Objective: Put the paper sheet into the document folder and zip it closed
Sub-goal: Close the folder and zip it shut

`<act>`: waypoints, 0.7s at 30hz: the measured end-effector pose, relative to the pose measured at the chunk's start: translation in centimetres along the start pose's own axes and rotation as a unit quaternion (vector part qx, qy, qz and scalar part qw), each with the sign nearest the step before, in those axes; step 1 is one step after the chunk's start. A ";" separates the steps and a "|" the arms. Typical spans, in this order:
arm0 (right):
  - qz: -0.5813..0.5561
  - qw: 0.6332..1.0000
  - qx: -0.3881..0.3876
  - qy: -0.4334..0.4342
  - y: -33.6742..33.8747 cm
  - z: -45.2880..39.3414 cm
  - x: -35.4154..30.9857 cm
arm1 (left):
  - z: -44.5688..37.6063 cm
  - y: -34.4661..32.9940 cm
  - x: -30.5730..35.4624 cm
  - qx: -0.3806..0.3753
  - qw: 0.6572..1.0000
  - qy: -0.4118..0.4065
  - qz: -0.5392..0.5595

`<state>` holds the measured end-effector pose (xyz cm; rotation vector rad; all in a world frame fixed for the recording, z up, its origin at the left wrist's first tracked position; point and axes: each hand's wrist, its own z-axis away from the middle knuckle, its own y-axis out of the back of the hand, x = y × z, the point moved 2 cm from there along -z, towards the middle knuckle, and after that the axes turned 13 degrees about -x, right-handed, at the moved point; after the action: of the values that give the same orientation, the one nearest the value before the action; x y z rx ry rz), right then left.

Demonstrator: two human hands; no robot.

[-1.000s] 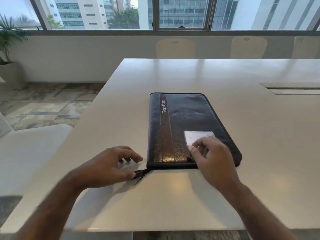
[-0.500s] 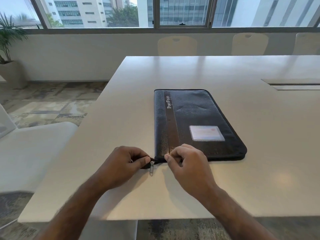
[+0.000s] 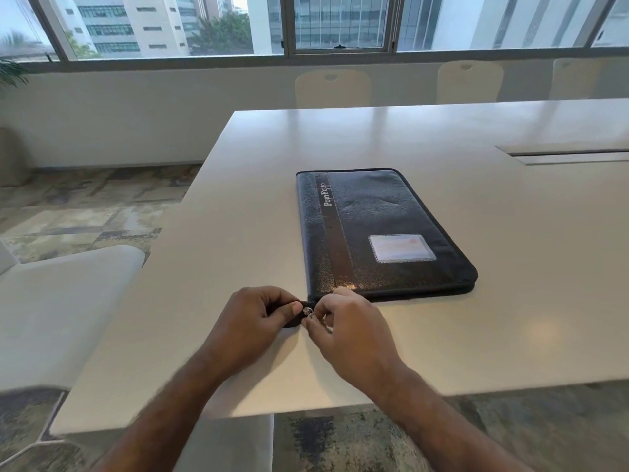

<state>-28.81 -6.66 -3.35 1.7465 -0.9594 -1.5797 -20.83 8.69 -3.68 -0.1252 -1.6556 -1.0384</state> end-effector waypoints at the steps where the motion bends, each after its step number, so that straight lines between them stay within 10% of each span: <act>1: -0.002 1.000 0.002 0.000 0.0 0.1 0.0 | 0.0 0.0 -0.1 -0.005 1.000 -0.001 0.001; 21: 0.042 0.998 0.009 -0.043 0.9 -0.1 0.3 | 0.2 -0.2 0.7 0.023 0.995 -0.014 -0.098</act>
<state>-28.77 -7.36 -2.78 1.6391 -1.0783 -1.6083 -21.36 8.42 -3.21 0.0548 -1.7416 -1.1490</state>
